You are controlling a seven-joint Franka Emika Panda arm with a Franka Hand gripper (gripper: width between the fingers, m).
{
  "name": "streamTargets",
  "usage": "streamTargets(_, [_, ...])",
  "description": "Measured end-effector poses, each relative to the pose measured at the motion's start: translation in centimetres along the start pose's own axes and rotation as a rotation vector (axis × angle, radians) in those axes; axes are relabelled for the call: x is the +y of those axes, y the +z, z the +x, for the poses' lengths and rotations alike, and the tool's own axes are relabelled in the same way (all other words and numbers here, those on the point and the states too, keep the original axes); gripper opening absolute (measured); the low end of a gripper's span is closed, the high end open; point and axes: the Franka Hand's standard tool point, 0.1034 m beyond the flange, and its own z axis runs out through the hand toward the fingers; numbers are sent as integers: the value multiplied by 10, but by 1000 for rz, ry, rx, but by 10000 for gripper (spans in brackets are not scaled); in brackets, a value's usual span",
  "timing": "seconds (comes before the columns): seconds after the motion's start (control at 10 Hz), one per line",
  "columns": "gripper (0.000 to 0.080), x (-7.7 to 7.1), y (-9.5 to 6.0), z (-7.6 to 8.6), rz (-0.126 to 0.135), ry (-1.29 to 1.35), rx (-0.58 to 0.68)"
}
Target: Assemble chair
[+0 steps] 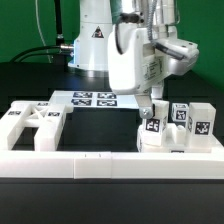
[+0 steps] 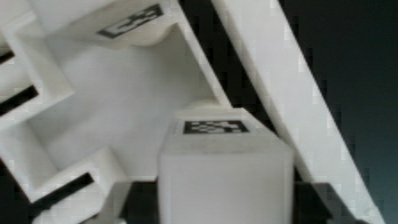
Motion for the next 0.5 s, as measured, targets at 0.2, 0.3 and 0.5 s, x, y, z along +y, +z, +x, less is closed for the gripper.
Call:
streamTargets(0.2, [289, 0, 1, 0, -1, -20, 0])
streamTargets(0.3, [473, 0, 1, 0, -2, -64, 1])
streamTargets(0.5, [614, -1, -2, -2, -17, -206, 3])
